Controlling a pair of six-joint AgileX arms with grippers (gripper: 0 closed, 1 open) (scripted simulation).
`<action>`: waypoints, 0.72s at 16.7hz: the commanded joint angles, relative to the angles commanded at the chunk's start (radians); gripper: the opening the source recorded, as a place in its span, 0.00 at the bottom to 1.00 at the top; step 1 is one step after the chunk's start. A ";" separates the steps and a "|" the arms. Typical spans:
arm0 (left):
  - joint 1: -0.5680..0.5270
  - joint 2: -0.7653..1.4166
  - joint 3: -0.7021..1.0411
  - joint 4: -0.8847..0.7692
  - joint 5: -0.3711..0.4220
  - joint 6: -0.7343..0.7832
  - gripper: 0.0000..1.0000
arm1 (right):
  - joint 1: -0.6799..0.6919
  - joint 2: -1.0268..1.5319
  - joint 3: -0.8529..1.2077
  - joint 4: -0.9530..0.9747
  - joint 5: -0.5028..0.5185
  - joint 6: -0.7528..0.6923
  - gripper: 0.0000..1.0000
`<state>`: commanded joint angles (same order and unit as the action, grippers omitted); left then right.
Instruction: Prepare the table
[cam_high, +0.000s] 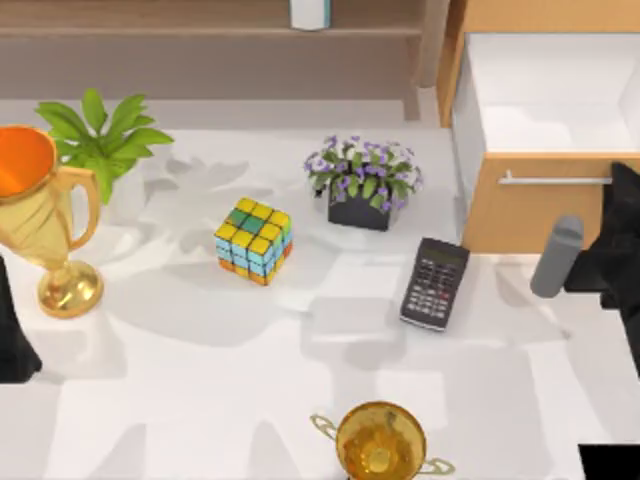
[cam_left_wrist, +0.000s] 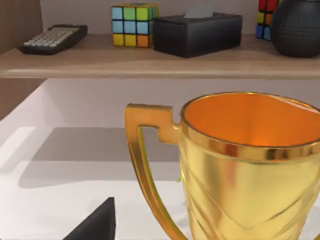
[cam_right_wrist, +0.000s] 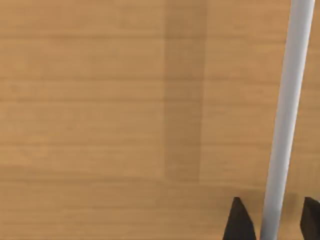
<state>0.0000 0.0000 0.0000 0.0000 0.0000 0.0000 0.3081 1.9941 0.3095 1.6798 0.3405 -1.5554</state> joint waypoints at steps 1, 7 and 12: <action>0.000 0.000 0.000 0.000 0.000 0.000 1.00 | 0.000 0.000 0.000 0.000 0.000 0.000 0.02; 0.000 0.000 0.000 0.000 0.000 0.000 1.00 | 0.000 0.000 0.000 0.000 0.000 0.000 0.00; 0.000 0.000 0.000 0.000 0.000 0.000 1.00 | -0.003 0.006 0.014 -0.011 -0.002 0.002 0.00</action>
<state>0.0000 0.0000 0.0000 0.0000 0.0000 0.0000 0.3047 1.9997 0.3232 1.6684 0.3380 -1.5534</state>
